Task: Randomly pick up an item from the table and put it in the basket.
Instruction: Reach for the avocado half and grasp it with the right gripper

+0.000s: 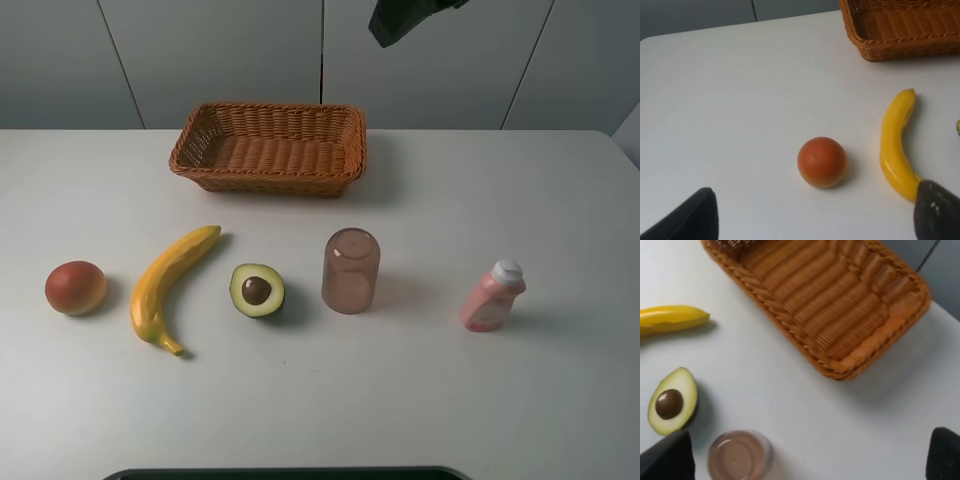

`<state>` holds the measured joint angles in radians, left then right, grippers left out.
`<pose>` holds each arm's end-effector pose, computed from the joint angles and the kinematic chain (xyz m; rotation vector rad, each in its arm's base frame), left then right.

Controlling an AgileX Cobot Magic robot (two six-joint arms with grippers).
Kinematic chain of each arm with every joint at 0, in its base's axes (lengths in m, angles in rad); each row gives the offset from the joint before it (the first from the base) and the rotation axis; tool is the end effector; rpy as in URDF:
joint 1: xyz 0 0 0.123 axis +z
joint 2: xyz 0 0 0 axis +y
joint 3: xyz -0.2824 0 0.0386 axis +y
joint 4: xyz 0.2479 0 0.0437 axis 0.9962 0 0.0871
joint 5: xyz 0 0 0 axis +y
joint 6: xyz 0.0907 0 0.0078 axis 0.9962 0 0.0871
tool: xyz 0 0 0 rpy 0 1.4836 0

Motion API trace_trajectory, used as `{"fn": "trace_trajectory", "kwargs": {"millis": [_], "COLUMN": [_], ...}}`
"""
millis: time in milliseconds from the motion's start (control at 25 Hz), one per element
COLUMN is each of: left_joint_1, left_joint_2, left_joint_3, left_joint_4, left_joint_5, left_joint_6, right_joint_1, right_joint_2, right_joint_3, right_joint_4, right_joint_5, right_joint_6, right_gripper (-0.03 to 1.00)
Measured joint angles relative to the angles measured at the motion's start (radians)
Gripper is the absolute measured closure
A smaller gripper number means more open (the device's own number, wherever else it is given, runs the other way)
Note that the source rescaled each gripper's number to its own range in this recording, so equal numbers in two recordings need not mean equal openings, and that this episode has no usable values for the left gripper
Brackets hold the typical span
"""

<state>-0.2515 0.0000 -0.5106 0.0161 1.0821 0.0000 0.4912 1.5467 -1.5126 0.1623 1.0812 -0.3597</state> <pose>-0.0064 0.0030 0.2784 0.2570 2.0417 -0.1367 0.2830 0.1661 0.3645 -1.0295 2.3871 0.2613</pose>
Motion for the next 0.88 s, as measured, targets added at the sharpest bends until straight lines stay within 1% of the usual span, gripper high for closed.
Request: {"fn": "trace_trajectory", "kwargs": {"millis": [240,360,720,880], "left_joint_1": [0.000,0.000,0.000,0.000], "left_joint_2": [0.000,0.000,0.000,0.000], "left_joint_3": [0.000,0.000,0.000,0.000], "left_joint_4": [0.000,0.000,0.000,0.000], "left_joint_5": [0.000,0.000,0.000,0.000], "left_joint_6": [0.000,0.000,0.000,0.000], "right_joint_1": [0.149,0.210,0.336,0.355], "right_joint_2": [0.141,0.205,0.367,0.445], "right_joint_3": [0.000,-0.002,-0.004,-0.004], "right_joint_4": [-0.004,-0.004,-0.014,-0.023], "right_joint_5": [-0.043,-0.056,-0.110,-0.112], "right_joint_6": [0.062,0.123,0.351,0.395], "right_gripper": [-0.03,-0.03,-0.03,-0.03]}}
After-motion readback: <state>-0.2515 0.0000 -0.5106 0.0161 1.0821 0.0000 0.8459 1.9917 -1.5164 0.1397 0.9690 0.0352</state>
